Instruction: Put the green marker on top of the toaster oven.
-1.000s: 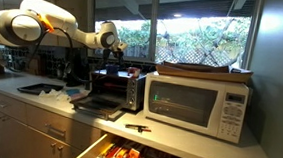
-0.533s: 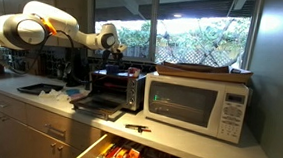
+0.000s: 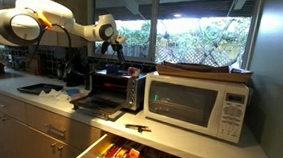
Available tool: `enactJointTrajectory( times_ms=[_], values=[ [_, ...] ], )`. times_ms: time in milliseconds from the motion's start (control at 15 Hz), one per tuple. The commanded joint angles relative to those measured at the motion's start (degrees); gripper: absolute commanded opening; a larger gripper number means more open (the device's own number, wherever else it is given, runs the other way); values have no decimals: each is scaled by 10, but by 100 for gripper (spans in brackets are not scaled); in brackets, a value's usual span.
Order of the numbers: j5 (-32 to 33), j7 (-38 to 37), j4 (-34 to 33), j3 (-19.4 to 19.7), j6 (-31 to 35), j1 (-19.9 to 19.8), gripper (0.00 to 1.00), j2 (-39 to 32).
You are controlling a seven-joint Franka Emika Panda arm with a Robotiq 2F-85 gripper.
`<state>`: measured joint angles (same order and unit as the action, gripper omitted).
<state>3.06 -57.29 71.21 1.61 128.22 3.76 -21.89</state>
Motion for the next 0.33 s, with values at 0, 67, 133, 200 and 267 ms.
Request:
enactJointTrajectory(
  times_ms=[0, 67, 133, 200, 267],
  values=[
    [-63, 61, 81, -23, 5, -25, 100, 111],
    [-112, 99, 100, -33, 23, -38, 100, 139],
    [-152, 128, 112, -36, 33, -44, 100, 161],
    [-195, 164, 121, -39, 35, -49, 100, 178],
    [-133, 108, 51, -22, 12, -29, 100, 119]
  ],
)
